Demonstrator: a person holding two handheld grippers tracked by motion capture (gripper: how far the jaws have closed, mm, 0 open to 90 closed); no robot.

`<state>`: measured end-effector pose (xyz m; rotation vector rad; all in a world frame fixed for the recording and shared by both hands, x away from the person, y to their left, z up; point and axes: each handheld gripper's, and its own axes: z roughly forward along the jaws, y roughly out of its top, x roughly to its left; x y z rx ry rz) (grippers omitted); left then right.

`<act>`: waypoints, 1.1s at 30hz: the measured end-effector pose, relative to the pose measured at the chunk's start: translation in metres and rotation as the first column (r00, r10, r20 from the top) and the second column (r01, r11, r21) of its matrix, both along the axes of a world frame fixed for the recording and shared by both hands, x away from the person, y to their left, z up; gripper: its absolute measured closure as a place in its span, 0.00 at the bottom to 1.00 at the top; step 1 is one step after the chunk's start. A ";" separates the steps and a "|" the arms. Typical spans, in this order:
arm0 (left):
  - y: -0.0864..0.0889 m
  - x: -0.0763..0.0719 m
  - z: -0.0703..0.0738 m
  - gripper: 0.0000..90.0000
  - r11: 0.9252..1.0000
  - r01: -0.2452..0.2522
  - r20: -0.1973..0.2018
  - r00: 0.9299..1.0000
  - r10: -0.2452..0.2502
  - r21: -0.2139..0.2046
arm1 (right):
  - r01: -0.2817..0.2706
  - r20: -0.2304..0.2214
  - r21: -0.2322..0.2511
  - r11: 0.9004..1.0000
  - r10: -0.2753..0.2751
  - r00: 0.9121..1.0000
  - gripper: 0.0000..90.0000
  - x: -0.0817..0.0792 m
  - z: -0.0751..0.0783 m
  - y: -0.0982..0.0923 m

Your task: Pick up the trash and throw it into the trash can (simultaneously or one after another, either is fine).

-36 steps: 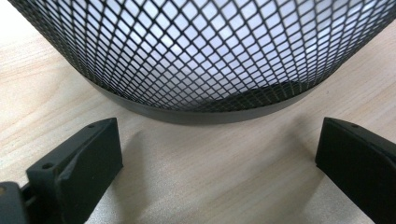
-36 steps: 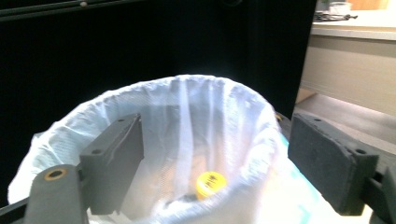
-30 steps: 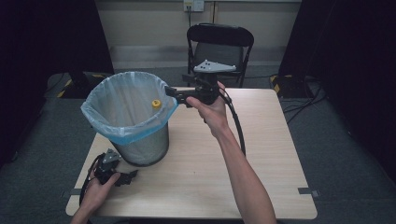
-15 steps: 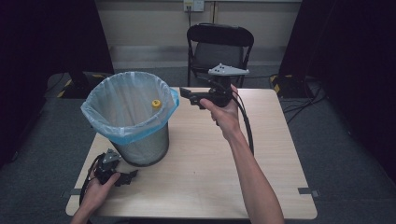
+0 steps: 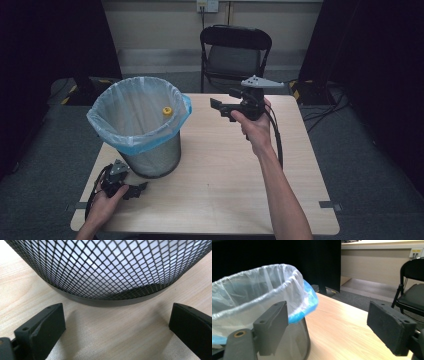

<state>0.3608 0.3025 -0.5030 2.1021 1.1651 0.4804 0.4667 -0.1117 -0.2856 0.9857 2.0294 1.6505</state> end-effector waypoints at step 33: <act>0.000 -0.001 0.000 0.00 1.000 -0.003 0.005 1.000 0.003 0.010 | 0.208 -0.155 -0.117 0.971 -0.224 0.962 0.18 -0.032 -0.079 -0.094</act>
